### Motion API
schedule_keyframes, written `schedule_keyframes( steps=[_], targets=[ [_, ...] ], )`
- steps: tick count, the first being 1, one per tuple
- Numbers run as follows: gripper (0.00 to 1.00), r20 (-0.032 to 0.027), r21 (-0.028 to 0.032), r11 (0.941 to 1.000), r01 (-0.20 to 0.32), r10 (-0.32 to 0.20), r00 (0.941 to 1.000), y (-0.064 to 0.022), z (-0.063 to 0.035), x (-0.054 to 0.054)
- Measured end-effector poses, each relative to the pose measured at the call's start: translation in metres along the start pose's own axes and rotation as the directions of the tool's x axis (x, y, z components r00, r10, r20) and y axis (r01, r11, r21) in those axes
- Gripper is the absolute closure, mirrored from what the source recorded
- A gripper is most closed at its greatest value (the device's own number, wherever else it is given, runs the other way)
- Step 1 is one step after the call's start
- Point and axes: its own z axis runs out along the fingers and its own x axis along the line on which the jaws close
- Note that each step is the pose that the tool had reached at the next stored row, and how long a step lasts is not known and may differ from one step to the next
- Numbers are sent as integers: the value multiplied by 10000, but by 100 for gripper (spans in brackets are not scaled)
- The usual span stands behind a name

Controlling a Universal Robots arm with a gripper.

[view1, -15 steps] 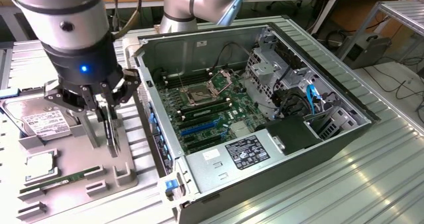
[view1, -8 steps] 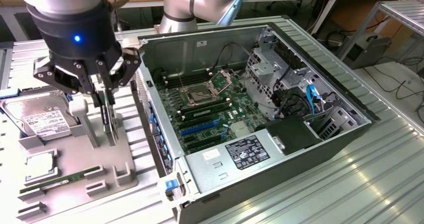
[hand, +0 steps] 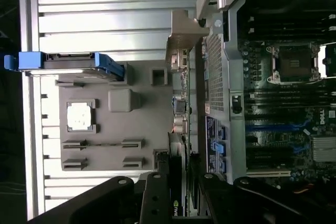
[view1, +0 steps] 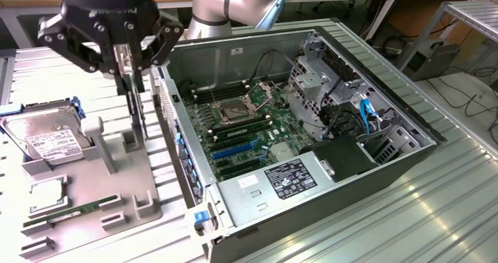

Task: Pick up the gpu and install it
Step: 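Pick up the gpu and move the gpu toward the slot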

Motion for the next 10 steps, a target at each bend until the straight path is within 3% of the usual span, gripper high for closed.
schedule_keyframes(
  steps=[2, 5, 10],
  targets=[
    [74, -121, -4, 10000, -7, 7, 9999, 3, -158, -110],
    [74, -267, -8, 10000, -16, 16, 9996, 11, -289, -257],
    [74, -378, -33, 10000, -22, 21, 9993, 20, -341, -490]
  ],
)
